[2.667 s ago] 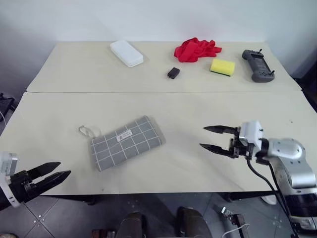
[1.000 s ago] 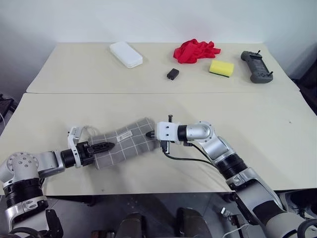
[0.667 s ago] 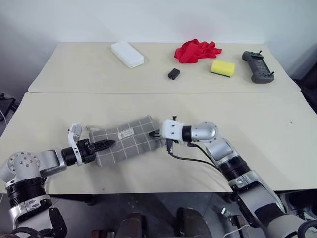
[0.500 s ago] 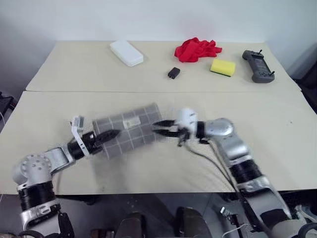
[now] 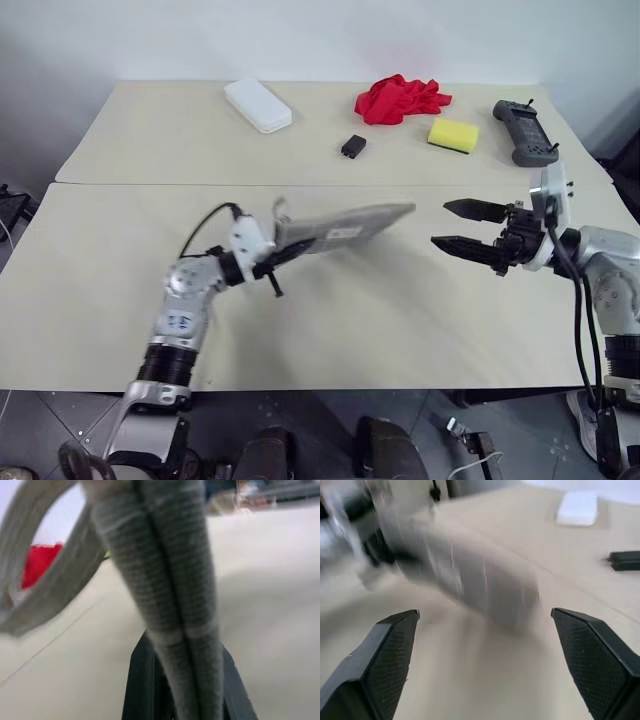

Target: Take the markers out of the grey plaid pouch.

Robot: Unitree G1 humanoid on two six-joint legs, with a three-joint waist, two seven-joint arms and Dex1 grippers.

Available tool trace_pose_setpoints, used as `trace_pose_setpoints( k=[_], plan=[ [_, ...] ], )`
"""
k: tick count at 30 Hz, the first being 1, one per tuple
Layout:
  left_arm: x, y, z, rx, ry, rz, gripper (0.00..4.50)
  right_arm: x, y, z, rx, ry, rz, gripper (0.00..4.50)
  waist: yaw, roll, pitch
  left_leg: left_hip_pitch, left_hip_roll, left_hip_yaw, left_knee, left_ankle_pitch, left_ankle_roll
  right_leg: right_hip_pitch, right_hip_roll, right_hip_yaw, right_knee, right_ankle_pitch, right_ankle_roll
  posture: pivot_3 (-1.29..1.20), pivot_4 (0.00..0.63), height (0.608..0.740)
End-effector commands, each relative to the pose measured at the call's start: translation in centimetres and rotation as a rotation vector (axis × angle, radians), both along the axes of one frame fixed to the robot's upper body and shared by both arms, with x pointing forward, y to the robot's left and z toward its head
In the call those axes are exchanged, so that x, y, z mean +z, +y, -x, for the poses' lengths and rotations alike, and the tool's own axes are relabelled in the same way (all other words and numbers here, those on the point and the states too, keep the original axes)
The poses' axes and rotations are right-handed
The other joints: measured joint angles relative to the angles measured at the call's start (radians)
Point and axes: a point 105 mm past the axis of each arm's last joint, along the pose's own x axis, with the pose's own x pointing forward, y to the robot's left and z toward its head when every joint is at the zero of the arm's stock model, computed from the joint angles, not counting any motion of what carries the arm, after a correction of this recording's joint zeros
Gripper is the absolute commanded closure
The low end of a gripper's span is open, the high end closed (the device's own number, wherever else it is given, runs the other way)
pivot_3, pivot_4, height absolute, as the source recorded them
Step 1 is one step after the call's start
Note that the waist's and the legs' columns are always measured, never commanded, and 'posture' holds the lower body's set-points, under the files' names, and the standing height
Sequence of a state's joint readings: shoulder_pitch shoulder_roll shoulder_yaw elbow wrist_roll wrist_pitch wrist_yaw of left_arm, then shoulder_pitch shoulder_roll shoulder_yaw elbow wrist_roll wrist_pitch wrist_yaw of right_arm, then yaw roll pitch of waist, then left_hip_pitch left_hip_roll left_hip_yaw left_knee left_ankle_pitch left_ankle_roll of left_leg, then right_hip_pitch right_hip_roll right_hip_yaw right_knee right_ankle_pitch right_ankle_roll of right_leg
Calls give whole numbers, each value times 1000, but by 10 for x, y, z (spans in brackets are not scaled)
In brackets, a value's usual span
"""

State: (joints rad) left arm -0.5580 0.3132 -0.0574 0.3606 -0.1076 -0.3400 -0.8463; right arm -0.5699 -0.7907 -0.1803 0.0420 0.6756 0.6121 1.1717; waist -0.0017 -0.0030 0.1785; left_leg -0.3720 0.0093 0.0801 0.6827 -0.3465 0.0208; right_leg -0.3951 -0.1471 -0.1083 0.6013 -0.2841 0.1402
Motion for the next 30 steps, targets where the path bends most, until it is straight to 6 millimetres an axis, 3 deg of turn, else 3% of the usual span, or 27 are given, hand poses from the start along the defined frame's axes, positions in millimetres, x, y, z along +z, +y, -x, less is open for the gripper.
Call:
trace_pose_setpoints(
  k=[1, 5, 9, 14, 18, 22, 25, 30],
  plan=[
    [-2, -10, -1, -2, -134, -44, 4500, 22, 28, 11, 52, 57, -2, 25, 1, 0, 0, 0, 1, -1, 0, 0, 0, 0, 0, 0, 0, 0, 0, 0, 150, 740],
    [-16, -30, 2, -32, -237, -161, 4500, 7, 65, 9, 9, 304, 127, 25, 4, 0, 0, 0, 3, -7, 1, 0, 1, -1, -2, 0, 2, 0, 0, 0, 150, 740],
    [-21, -37, 0, -30, -272, -200, 4500, 0, 84, 2, -50, 481, 157, 25, 10, 0, 0, -5, 3, -11, 3, 0, 1, -2, -2, -3, 2, 1, -1, 0, 150, 740],
    [-23, -40, -2, -24, -283, -210, 4500, -4, 97, -2, -55, 538, 158, 25, 25, 0, 0, -8, 1, -12, 4, 0, 2, -5, -3, -6, 3, 1, 0, 0, 150, 740],
    [-25, -39, -2, -14, -277, -208, 4500, -11, 110, 1, -14, 589, 162, 25, 24, 0, 0, -21, -5, -11, 11, 0, 2, -13, -2, -10, 6, 1, 0, 0, 150, 740],
    [-27, -38, -1, -9, -270, -212, 4500, -11, 123, -1, 23, 620, 103, 25, 21, 0, 0, -21, -5, -10, 12, 0, 2, -13, -2, -11, 8, 1, 0, 0, 150, 740],
    [-30, -38, 2, -19, -266, -219, 4500, -13, 129, -3, 29, 617, 79, 633, 22, 0, 0, -21, -5, -10, 13, 0, 2, -13, -2, -11, 9, 1, 0, 0, 150, 740],
    [-33, -38, 4, -23, -258, -227, 4500, -10, 133, -7, 38, 605, 31, 2356, 21, 0, 0, -21, -5, -10, 13, 0, 2, -13, -2, -11, 9, 1, 0, 0, 150, 740]
  ],
)
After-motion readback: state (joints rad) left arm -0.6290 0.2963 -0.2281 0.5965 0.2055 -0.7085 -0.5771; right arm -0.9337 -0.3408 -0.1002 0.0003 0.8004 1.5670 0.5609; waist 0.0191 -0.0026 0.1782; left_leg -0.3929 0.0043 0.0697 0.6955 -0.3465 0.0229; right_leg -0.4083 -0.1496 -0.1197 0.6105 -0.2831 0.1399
